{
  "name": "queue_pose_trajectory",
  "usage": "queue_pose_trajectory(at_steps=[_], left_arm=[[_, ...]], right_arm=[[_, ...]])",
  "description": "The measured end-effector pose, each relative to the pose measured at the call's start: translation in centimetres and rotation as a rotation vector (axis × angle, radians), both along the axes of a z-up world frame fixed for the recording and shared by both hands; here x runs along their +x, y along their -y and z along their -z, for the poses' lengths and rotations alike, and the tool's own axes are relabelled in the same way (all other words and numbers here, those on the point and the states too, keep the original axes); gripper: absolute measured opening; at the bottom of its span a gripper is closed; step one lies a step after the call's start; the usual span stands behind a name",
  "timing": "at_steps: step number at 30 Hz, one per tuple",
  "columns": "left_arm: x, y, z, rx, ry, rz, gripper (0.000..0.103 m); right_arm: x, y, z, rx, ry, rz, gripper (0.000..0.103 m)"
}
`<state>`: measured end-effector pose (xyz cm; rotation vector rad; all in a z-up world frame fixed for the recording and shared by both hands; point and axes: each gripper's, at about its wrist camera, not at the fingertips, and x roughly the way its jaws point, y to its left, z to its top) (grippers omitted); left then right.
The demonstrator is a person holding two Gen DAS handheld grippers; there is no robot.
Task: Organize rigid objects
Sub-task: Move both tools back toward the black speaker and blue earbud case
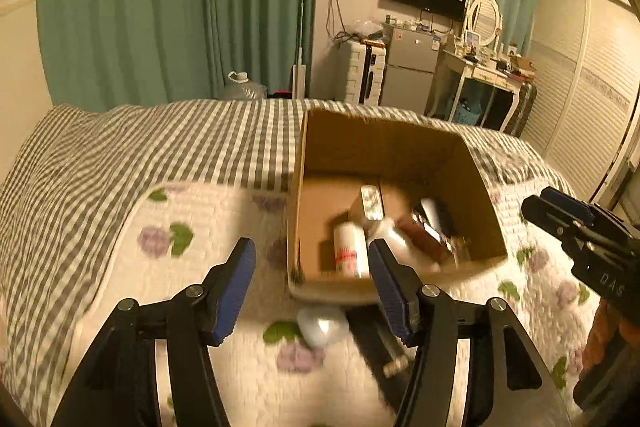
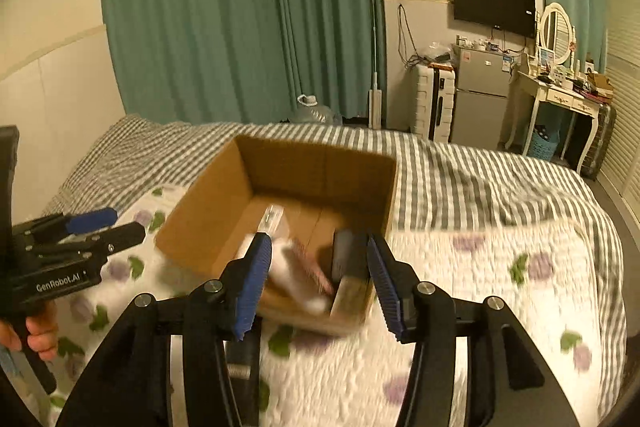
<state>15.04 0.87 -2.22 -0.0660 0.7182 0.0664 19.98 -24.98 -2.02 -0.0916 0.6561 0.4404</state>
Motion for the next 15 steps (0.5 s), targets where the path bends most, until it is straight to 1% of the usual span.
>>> queue_pose_trajectory(at_steps=[2,3,4,5,6,7,9,10,11,13,15], left_arm=[[-1.2,0.6,0.4,0.030,-0.004,0.002,0.062],[-1.9,0.8,0.7,0.036,-0.004,0.007,0.062],[-2.4,0.9,1.0,0.035,-0.005,0.012,0.063],[-3.1,0.8,1.4,0.028,-0.007,0.016,0.063],[-3.8,0.7,2.1,0.021,-0.015,0.016,0.063],[-4.2,0.6,2.7,0.019,-0.025,0.012,0.063],[-4.9,0.5,4.0,0.037,-0.051,0.003,0.063],[-5.1,0.2,4.6,0.041,-0.065,-0.006,0.063],[-5.2,0.0,5.2,0.035,-0.075,-0.012,0.063],[-5.5,-0.6,6.4,0.009,-0.089,-0.014,0.063],[-5.6,-0.9,7.6,0.027,-0.100,-0.035,0.063]], right_arm=[[-1.5,0.1,0.6,-0.009,-0.008,-0.005,0.050],[-2.2,-0.1,0.9,-0.009,-0.013,-0.007,0.050],[-2.7,-0.1,1.3,-0.005,-0.022,-0.008,0.052],[-3.3,-0.1,1.7,0.002,-0.033,-0.006,0.056],[-3.6,-0.2,2.2,0.008,-0.042,-0.004,0.064],[-4.0,-0.2,2.7,0.016,-0.046,-0.004,0.067],[-4.5,-0.7,4.6,0.008,-0.064,-0.015,0.068],[-4.6,-1.4,5.9,-0.020,-0.093,-0.027,0.068],[-4.7,-1.7,6.7,-0.034,-0.107,-0.039,0.068],[-4.9,-2.9,8.5,-0.079,-0.133,-0.074,0.068],[-5.0,-4.5,10.1,-0.135,-0.152,-0.110,0.068]])
